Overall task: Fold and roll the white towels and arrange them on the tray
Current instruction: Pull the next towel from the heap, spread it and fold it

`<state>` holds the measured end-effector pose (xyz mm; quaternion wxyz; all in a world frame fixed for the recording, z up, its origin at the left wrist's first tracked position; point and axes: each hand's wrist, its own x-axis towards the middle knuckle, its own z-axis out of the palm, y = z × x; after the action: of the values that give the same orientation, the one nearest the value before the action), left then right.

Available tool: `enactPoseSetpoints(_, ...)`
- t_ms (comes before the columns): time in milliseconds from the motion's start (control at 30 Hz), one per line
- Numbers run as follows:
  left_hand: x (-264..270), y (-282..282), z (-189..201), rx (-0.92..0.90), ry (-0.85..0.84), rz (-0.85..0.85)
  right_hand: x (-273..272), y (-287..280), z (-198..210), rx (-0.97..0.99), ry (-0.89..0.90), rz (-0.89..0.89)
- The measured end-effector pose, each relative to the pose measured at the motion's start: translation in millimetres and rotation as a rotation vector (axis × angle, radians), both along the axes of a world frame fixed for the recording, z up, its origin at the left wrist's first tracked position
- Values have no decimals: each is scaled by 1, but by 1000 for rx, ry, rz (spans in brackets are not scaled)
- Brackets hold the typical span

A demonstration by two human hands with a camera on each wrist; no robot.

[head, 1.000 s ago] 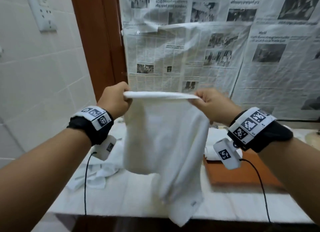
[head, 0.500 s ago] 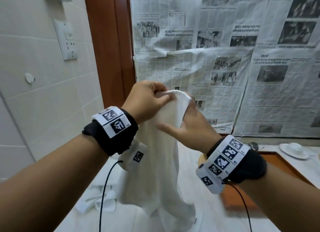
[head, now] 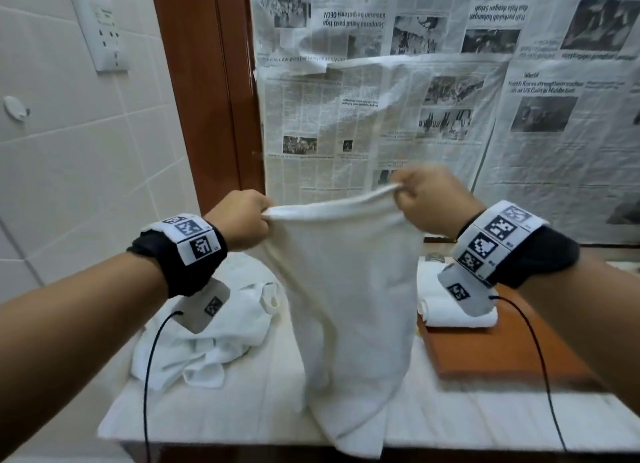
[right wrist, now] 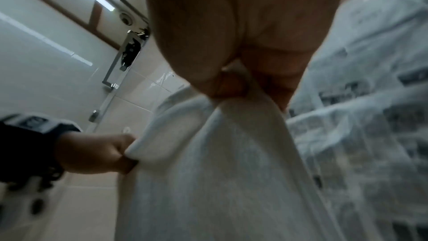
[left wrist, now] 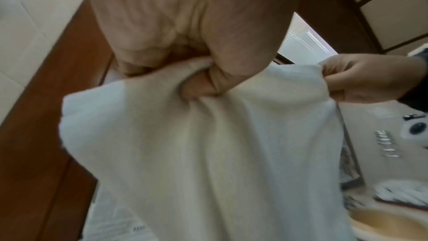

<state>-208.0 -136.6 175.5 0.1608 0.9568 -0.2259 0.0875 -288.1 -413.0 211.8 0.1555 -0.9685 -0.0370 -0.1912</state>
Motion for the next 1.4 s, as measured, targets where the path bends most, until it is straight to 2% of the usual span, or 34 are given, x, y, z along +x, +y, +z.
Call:
enactPoseSetpoints(67,-16,-4,-21,109,68,-89,-13,10,-23,-166,465,95)
enactPoseSetpoints(100,-26,-5,-33,206,153,-173,-22,16,-37,-247,687,147)
enactPoseSetpoints(167,-48,4,-59,371,445,-349,-44,23,-67,-346,996,250)
enactPoseSetpoints(200,-58,10,-69,417,606,-426,-54,22,-75,-270,1081,266)
enactPoseSetpoints(267,-74,24,-83,439,862,-515,-68,14,-79,91,1244,276)
enactPoseSetpoints(300,-78,28,-86,418,917,-549,-69,10,-74,221,1355,273)
enactPoseSetpoints(367,-73,26,-82,362,951,-583,-62,0,-57,243,1524,485)
enactPoseSetpoints(400,-70,21,-75,348,1063,-545,-57,0,-49,222,1549,597)
enactPoseSetpoints(433,-62,16,-66,324,1144,-628,-50,-1,-42,180,1530,647)
enactPoseSetpoints(500,-41,13,-42,302,1349,-545,-29,-4,-40,101,1435,611)
enactPoseSetpoints(567,-22,12,-27,378,1279,-423,-2,-6,-53,-17,1343,494)
enactPoseSetpoints(633,4,-2,-32,526,938,-267,30,-6,-71,-278,1209,297)
enactPoseSetpoints(700,34,-25,-36,668,523,-144,61,-6,-80,-570,930,97)
enactPoseSetpoints(733,47,-36,-33,655,350,-87,77,-9,-79,-639,776,16)
enactPoseSetpoints(800,70,-50,-11,497,84,27,103,-19,-58,-584,479,-137)
enactPoseSetpoints(867,86,-55,22,276,-151,107,121,-33,-24,-425,158,-247)
enactPoseSetpoints(967,96,-51,67,69,-489,129,120,-45,22,-304,-259,-280)
enactPoseSetpoints(1067,90,-43,86,7,-691,80,103,-50,37,-272,-469,-215)
enactPoseSetpoints(1133,80,-35,78,-19,-732,38,87,-53,27,-270,-544,-183)
enactPoseSetpoints(1200,66,-30,48,-53,-669,-24,67,-51,2,-305,-513,-156)
enactPoseSetpoints(1233,59,-28,27,-54,-606,-65,58,-50,-18,-330,-413,-158)
enactPoseSetpoints(1300,44,-26,-27,-17,-373,-156,38,-49,-70,-356,-35,-184)
enactPoseSetpoints(1400,12,-21,-128,138,197,-235,7,-45,-163,-417,625,-86)
